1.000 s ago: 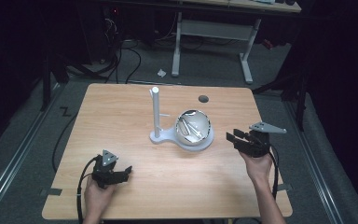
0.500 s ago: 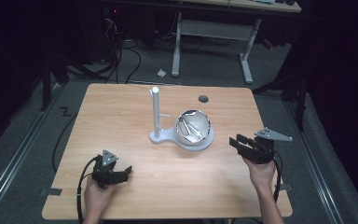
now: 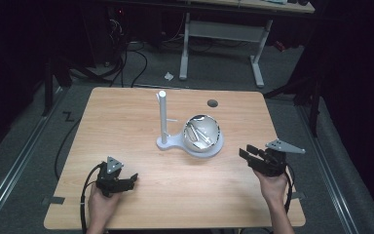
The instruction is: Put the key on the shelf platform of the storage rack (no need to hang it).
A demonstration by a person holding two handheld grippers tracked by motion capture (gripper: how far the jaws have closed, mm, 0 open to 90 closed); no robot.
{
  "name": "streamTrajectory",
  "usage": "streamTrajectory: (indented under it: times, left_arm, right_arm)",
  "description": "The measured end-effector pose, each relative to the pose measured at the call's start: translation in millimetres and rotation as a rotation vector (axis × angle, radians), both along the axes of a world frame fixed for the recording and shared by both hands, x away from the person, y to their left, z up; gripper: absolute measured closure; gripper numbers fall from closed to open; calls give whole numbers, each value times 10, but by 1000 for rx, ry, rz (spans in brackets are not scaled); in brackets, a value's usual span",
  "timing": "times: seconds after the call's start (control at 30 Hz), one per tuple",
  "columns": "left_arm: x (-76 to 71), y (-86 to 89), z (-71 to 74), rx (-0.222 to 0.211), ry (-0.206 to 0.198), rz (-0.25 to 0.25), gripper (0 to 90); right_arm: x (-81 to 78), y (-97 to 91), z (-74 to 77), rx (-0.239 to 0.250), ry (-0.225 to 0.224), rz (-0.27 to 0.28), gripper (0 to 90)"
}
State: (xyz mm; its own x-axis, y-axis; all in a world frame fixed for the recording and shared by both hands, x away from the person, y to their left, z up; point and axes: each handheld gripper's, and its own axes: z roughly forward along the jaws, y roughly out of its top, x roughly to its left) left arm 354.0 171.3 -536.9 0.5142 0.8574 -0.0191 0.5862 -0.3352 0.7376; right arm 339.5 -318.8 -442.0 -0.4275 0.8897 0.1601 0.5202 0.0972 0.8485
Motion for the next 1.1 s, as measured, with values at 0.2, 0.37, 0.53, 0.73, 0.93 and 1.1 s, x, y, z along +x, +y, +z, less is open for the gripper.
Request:
streamTrajectory:
  times: [0.2, 0.37, 0.53, 0.73, 0.93, 1.1]
  left_arm:
    - [0, 0, 0, 0, 0, -1, 203]
    - [0, -1, 0, 1, 1, -1, 203]
    - [-4, -1, 0, 3, -1, -1, 203]
    - [-4, -1, 0, 2, -1, -1, 203]
    - [-5, -1, 0, 3, -1, 0, 203]
    - [-5, -1, 0, 3, 0, -1, 203]
  right_arm:
    - [-17, 23, -90, 3, 19, 9, 578]
    - [-51, 48, -177, 22, 27, 15, 577]
    - [-96, 70, -276, 27, 37, 26, 574]
    - [-111, 66, -345, 40, 54, 24, 574]
    - [-129, 105, -402, 51, 52, 34, 574]
    - [-127, 155, -459, 61, 56, 47, 574]
